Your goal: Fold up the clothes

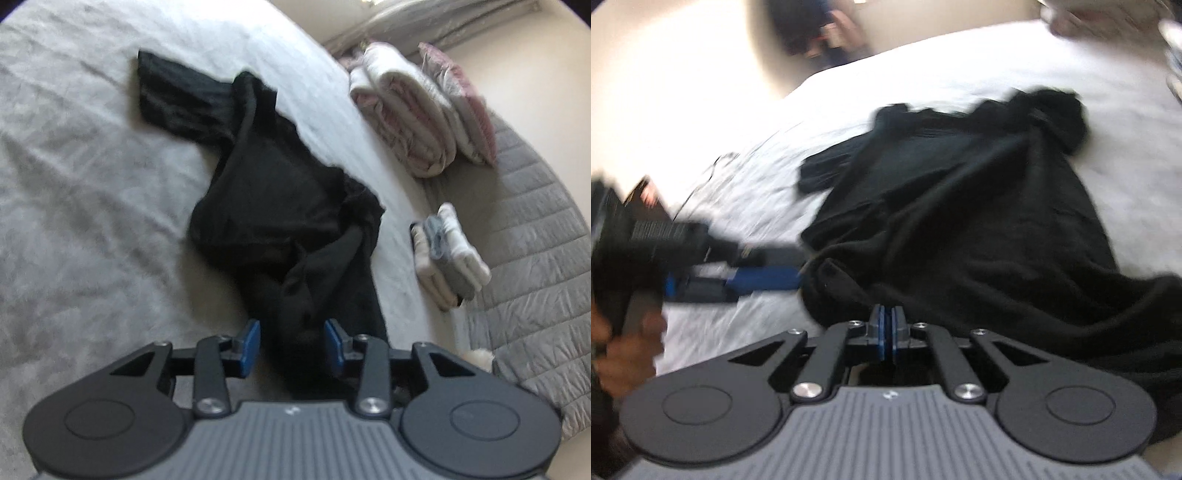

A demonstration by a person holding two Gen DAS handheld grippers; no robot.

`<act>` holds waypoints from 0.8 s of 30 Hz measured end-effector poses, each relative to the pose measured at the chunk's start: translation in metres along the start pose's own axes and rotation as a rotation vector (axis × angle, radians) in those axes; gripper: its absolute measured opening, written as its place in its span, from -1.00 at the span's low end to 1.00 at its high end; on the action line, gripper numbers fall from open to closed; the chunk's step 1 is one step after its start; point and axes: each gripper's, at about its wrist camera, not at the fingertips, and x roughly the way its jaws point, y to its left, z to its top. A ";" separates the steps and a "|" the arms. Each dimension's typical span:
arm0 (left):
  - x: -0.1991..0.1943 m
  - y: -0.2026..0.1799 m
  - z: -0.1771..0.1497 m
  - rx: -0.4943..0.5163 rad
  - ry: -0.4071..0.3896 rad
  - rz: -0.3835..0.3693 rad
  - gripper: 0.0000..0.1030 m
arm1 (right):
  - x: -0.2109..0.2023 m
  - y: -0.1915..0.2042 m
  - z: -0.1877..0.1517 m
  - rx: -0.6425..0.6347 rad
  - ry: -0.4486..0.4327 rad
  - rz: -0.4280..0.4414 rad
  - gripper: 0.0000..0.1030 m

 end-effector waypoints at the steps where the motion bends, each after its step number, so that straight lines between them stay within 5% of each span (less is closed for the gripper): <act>1: 0.003 0.000 -0.001 0.001 0.019 -0.002 -0.27 | 0.000 -0.008 0.001 0.037 0.005 0.006 -0.93; 7: 0.024 -0.007 -0.013 0.002 0.079 -0.055 -0.27 | 0.001 -0.041 0.000 0.282 0.055 0.104 -0.93; 14: 0.033 -0.026 -0.020 0.068 0.096 -0.102 -0.28 | -0.005 -0.044 0.001 0.288 0.057 0.108 -0.93; 19: 0.039 -0.027 -0.024 0.042 0.072 -0.080 -0.91 | -0.014 -0.045 -0.001 0.275 0.041 0.094 -0.83; 24: 0.027 -0.032 -0.026 0.017 0.032 -0.077 -0.92 | -0.042 -0.052 0.001 0.250 -0.040 0.027 -0.54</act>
